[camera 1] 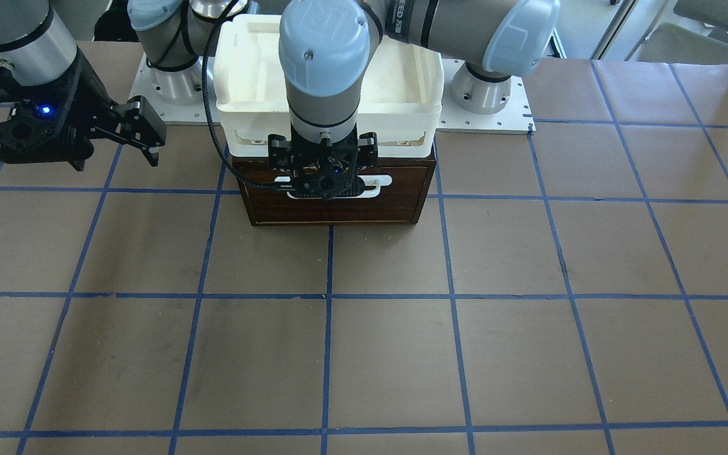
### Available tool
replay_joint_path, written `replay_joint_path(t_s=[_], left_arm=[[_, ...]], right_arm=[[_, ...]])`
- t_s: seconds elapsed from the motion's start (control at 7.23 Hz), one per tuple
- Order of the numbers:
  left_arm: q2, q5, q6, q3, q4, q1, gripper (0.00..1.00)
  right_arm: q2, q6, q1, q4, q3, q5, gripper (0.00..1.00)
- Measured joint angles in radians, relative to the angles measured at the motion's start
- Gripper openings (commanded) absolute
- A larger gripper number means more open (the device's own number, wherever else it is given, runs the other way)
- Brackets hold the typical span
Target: Put scissors in drawer and close it
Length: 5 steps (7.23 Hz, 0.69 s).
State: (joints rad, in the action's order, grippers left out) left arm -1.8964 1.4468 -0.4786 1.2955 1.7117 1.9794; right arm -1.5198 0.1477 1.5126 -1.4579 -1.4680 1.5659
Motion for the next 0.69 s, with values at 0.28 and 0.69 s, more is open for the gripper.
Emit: replay_joint_path(t_s=[0.28,0.69], left_arm=[[0.077,0.014,-0.005,0.021,-0.086,-0.023,1.00],[0.133,0.075,0.006,0.126,-0.309,-0.073,1.00]], right_arm=[[-0.001,0.003,-0.001,-0.001,0.000,0.001,1.00],[-0.004,0.037,-0.002,-0.002,0.001,-0.005,1.00]])
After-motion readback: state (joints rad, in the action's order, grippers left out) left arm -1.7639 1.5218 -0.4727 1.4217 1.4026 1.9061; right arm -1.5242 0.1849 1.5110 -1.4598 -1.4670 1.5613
